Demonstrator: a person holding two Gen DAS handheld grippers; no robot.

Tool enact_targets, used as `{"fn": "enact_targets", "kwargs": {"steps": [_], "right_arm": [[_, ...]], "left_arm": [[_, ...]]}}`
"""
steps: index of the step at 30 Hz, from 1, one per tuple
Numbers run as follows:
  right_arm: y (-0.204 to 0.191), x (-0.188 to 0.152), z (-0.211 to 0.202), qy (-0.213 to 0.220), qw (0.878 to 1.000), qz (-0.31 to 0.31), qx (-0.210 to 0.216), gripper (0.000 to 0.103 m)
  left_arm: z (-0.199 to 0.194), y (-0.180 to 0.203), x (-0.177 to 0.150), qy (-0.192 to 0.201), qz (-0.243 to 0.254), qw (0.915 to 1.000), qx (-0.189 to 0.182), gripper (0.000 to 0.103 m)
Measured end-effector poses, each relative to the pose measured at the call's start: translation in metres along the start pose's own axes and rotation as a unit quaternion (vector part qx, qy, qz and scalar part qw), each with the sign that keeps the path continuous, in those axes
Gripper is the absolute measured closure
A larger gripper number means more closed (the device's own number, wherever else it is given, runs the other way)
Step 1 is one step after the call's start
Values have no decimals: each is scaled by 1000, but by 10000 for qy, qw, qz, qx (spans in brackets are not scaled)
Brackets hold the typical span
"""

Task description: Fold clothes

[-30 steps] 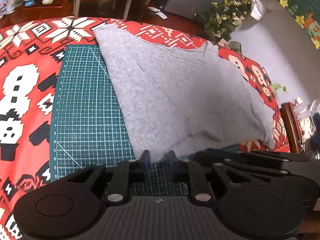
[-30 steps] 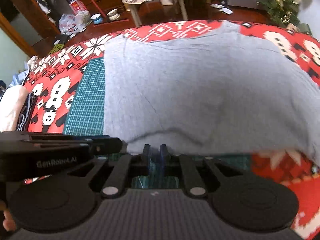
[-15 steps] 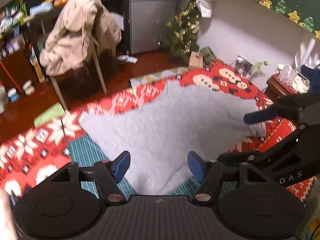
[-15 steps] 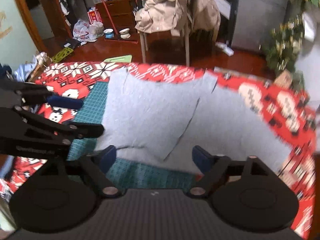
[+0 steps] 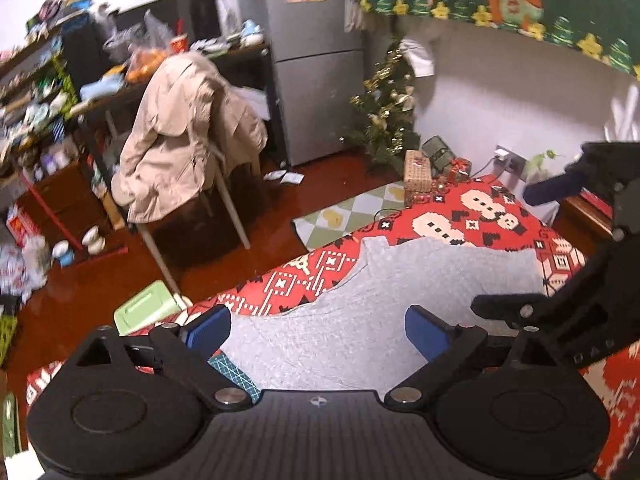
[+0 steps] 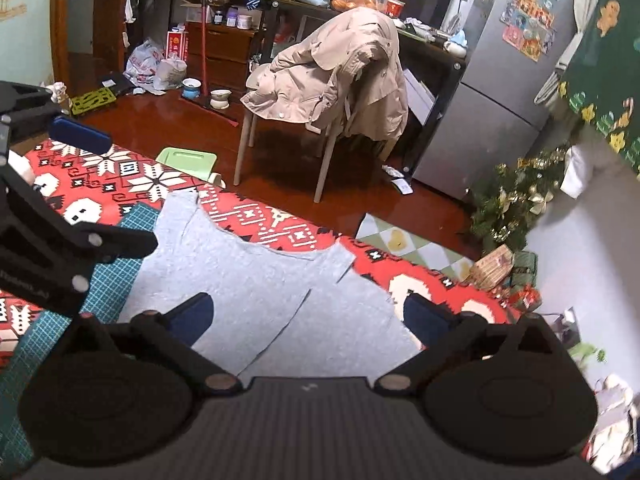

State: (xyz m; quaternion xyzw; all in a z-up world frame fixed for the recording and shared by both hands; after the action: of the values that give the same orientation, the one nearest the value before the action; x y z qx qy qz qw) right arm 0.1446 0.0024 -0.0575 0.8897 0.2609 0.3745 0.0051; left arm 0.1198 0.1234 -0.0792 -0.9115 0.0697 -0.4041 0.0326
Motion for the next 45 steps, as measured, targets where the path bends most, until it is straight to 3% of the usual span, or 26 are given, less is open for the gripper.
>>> {"fn": "enact_targets", "kwargs": {"steps": [4,9,18,22,25,27,28,30,32,33,34,37,42,44,45], "right_arm": [[3,6,-2,-105,9994,263,214,1],[-1,10,-1,-180,9988,381,243,1],[1,16,-5,125,9976,679,-47,1],[-2,16,-2,89,9977,669,101,1],[-6,12,5,-99,9966,785,235,1],[-11,6,10,-225,9950,902,374,3],[-14,3,12,-287,9939,966,451,5],[-19,-4,17,-412,9913,1093,606,14],[-24,-16,26,-652,9873,1281,684,28],[-27,-23,31,-779,9848,1380,713,43],[-29,-29,35,-892,9822,1479,733,56],[-33,-48,49,-1138,9749,1785,683,79],[-41,-67,65,-1256,9711,1964,510,81],[-47,-69,75,-1342,9682,2002,674,90],[-51,-71,81,-1430,9658,2012,795,102]], "left_arm": [[6,-3,1,-304,-476,9984,56,9],[12,-2,-1,-648,-544,9964,68,9],[-2,-15,6,-187,-728,9952,620,8],[-6,-20,4,-72,-660,9935,923,9],[-1,-16,-4,-421,-757,9943,630,14],[4,-14,-12,-713,-921,9925,372,33],[7,-13,-18,-887,-1029,9903,277,38],[14,-8,-29,-1143,-1088,9874,61,69],[22,-3,-41,-1406,-1173,9829,-175,87],[26,-2,-47,-1522,-1278,9797,-276,92],[29,-1,-54,-1640,-1381,9760,-381,94],[39,6,-74,-1944,-1656,9642,-718,103],[48,15,-93,-2079,-1936,9517,-1164,103],[54,19,-99,-2158,-2117,9423,-1436,103],[58,20,-101,-2175,-2190,9383,-1558,103]]}}
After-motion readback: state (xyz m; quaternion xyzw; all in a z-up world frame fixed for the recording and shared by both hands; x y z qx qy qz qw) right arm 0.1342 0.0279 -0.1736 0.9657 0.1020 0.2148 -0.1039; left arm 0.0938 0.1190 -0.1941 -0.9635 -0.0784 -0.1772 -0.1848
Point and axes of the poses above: each gripper's, at about its wrist camera, not at the fingertips, and z roughly the way its jaws point, y to its right, x to its top, the point moved 9 cm from there along z, roughly the way its jaws point, and after that the axes turned 2 degrees about x, right-handed, at the moved point
